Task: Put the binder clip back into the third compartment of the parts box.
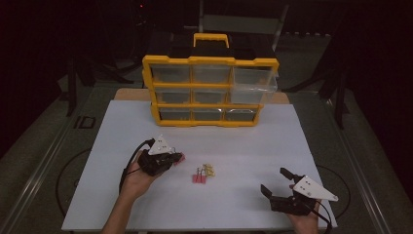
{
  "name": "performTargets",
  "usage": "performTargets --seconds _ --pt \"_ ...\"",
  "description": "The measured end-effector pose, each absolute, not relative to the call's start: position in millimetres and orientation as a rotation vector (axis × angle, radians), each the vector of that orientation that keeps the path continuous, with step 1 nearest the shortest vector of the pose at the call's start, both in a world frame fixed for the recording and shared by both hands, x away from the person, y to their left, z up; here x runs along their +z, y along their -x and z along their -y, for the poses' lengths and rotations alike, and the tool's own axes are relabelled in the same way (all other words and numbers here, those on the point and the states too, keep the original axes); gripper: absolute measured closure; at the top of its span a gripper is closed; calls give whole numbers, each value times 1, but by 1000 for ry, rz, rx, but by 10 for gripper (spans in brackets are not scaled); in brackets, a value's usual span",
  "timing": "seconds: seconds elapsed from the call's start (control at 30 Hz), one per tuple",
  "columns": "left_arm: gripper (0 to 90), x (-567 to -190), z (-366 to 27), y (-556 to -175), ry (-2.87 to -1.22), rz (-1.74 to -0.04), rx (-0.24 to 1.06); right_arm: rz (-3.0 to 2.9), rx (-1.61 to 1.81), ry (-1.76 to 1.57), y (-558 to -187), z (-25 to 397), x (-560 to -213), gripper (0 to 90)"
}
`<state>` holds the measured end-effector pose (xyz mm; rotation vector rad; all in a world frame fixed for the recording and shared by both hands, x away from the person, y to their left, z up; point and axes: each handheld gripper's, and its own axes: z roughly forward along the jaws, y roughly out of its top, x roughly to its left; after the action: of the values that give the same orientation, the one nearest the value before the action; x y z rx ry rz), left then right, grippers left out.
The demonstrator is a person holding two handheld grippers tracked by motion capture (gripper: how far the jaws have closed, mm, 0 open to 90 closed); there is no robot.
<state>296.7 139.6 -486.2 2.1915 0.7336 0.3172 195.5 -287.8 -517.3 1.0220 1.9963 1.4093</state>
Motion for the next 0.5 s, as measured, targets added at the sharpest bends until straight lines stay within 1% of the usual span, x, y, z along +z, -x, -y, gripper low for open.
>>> performTargets --seconds 0.5 --pt "896 -454 -140 -308 -2141 -708 363 -1995 1416 -1018 -196 287 -517 83"
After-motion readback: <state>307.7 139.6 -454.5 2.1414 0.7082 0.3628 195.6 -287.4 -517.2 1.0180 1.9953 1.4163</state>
